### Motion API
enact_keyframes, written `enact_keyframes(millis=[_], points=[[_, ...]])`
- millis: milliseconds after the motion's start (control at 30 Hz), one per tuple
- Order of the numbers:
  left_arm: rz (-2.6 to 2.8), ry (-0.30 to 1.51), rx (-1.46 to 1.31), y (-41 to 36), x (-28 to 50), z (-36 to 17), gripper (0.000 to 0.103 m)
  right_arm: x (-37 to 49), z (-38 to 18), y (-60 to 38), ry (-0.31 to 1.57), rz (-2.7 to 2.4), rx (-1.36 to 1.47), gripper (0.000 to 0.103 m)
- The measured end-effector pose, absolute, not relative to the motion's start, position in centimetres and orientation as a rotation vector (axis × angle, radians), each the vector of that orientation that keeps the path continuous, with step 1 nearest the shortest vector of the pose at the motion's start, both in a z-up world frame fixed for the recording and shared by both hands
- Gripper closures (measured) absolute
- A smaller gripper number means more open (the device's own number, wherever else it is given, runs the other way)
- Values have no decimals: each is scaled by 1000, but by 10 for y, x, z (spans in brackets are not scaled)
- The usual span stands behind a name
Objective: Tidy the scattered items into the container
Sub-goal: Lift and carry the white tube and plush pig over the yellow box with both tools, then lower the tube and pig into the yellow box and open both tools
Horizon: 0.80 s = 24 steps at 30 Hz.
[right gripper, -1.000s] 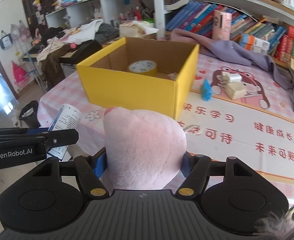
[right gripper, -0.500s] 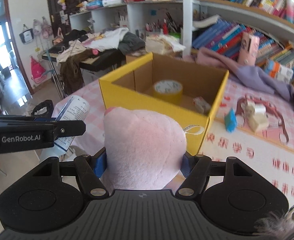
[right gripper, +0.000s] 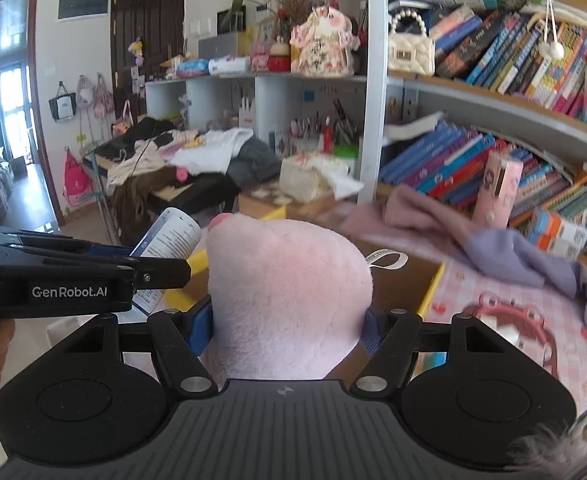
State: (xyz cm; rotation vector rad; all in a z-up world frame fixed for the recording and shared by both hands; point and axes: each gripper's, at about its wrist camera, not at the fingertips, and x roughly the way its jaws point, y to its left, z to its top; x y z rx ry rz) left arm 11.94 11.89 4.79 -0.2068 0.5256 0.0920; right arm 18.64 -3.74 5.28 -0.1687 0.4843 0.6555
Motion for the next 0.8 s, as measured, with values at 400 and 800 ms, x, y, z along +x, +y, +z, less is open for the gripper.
enact_keyframes(millis=[400, 800], points=[[38, 659, -117, 130, 210, 24, 72, 276, 27, -19, 557, 648, -318, 36], [-59, 856, 79, 130, 288, -13, 72, 318, -31, 11, 706, 782, -610, 35]])
